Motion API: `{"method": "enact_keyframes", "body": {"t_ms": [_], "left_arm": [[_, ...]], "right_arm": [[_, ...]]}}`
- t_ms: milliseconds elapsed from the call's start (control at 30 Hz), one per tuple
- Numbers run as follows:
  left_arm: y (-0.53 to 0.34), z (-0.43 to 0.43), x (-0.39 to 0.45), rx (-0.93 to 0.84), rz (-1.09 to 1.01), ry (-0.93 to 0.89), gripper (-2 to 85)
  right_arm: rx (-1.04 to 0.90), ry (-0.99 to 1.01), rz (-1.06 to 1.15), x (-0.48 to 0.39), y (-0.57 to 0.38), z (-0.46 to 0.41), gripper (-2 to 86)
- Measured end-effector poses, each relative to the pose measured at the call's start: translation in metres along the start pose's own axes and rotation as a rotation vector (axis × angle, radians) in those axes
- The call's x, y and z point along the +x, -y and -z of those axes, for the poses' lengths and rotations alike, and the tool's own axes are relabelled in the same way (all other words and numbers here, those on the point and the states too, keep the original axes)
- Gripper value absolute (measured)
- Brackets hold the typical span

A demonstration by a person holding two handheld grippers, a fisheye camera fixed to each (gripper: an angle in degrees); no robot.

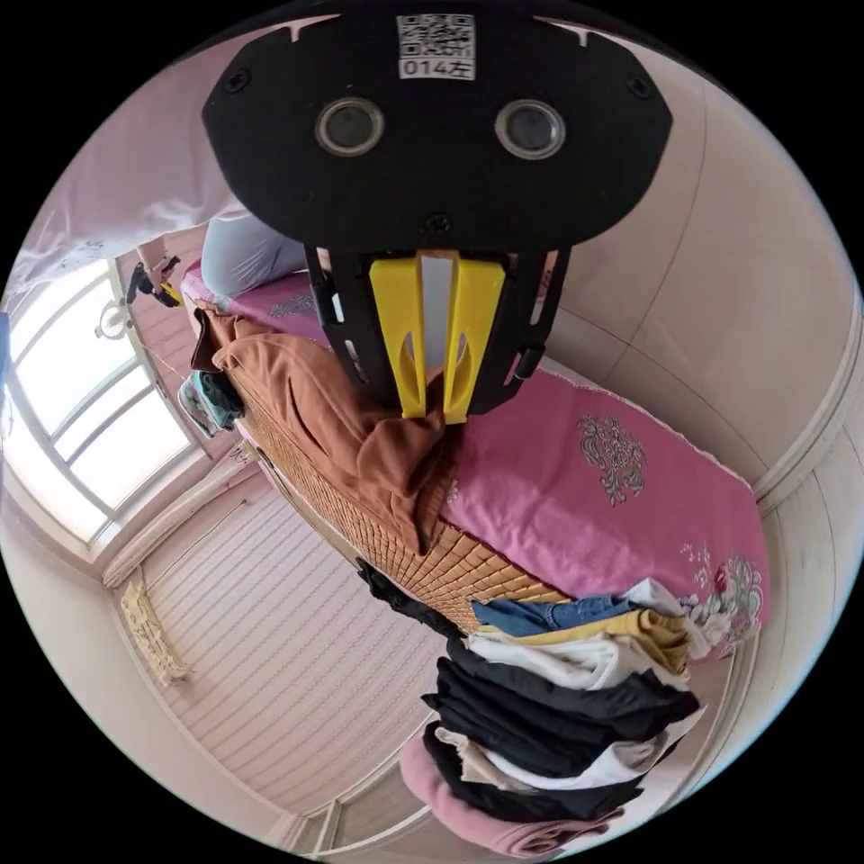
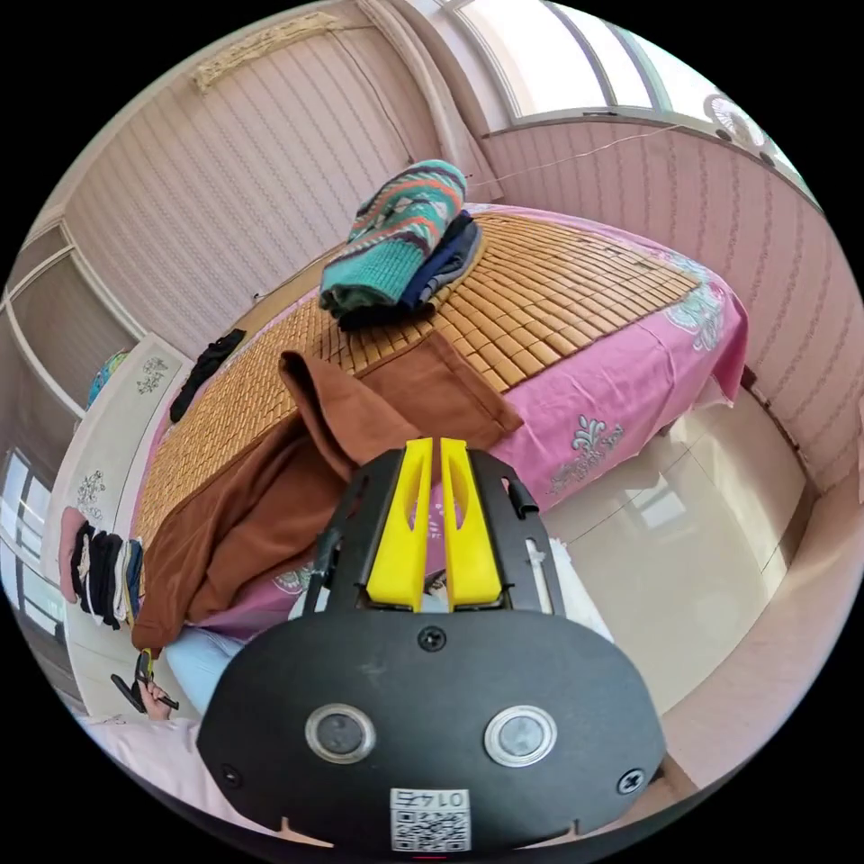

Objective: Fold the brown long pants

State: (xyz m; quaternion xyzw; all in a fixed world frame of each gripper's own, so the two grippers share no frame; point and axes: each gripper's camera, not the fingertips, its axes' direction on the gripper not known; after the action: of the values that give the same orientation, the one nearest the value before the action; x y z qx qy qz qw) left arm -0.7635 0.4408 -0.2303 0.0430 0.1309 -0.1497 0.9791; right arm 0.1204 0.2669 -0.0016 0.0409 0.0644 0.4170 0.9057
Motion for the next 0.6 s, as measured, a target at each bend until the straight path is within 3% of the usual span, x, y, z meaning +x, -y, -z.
{"method": "enact_keyframes", "body": {"t_ms": [100, 200, 467, 600], "left_arm": [[0.004, 0.018, -0.003, 0.020, -0.022, 0.022, 4.4], [0.015, 0.035, -0.009, -0.003, -0.017, 0.010, 4.7], [0.010, 0.097, -0.021, 0.041, 0.062, 0.038, 5.7], [0.013, 0.110, -0.027, 0.099, 0.154, -0.113, 10.9]], "right_arm": [[0.097, 0.016, -0.036, 0.006, -0.001, 0.022, 1.2], [0.143, 0.062, 0.097, -0.031, 0.016, 0.034, 1.5], [0.026, 0.282, 0.853, -0.295, 0.017, -0.047, 8.5], [-0.078, 0.403, 1.152, -0.438, -0.025, -0.110, 12.5]]}}
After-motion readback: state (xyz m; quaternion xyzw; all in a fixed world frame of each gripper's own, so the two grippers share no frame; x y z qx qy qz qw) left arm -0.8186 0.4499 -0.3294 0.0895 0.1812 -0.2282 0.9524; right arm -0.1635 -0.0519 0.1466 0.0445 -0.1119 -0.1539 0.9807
